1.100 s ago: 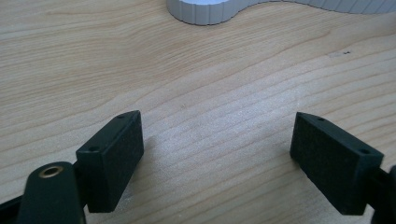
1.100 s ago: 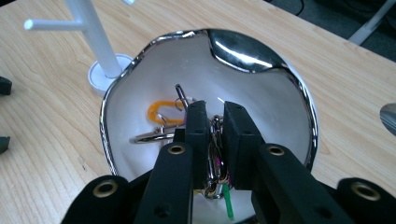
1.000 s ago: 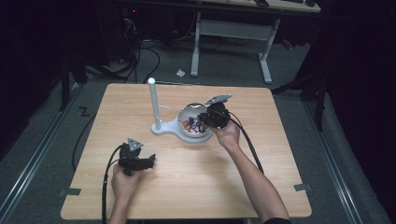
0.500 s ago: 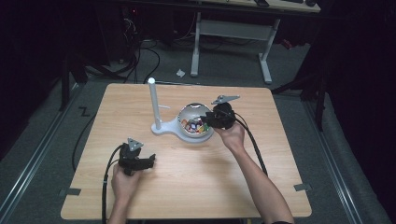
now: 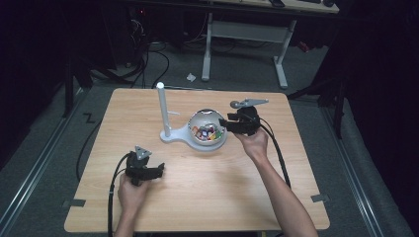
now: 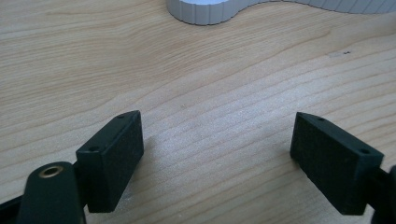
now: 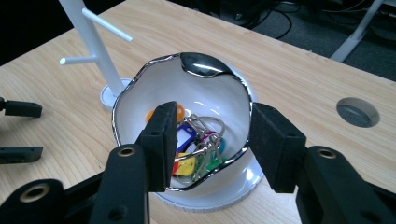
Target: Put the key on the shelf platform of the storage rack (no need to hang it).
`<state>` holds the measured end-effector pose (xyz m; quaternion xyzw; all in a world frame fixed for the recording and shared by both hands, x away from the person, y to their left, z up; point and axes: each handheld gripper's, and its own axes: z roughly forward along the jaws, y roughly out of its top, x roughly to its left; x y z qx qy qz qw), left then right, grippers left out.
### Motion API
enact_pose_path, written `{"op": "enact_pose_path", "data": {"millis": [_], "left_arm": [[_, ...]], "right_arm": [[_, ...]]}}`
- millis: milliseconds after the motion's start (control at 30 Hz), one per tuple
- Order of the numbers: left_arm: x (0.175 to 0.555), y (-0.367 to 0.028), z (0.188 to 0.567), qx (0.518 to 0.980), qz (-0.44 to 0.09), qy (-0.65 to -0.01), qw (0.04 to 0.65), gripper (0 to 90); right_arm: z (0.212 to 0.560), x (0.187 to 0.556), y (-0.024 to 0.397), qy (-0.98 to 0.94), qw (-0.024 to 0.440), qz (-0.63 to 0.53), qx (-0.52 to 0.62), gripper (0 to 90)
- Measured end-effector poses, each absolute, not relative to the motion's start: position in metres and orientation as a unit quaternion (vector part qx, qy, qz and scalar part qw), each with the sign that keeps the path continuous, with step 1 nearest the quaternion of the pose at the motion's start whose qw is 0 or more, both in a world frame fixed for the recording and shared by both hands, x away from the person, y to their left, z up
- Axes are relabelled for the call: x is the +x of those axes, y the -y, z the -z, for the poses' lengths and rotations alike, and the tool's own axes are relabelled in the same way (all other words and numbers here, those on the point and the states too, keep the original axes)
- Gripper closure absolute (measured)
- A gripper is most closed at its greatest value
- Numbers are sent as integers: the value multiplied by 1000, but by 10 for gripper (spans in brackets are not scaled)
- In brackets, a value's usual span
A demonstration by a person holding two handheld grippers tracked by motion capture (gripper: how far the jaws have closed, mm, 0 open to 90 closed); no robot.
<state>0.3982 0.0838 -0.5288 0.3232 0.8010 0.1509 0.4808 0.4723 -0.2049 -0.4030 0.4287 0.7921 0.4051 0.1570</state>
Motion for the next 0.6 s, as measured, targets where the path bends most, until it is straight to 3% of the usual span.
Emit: {"op": "enact_pose_path", "data": {"millis": [600], "left_arm": [[398,-84,529,323,-151,-801,481,178]], "right_arm": [[391,446,246,-769,176,-421,447,485]]}}
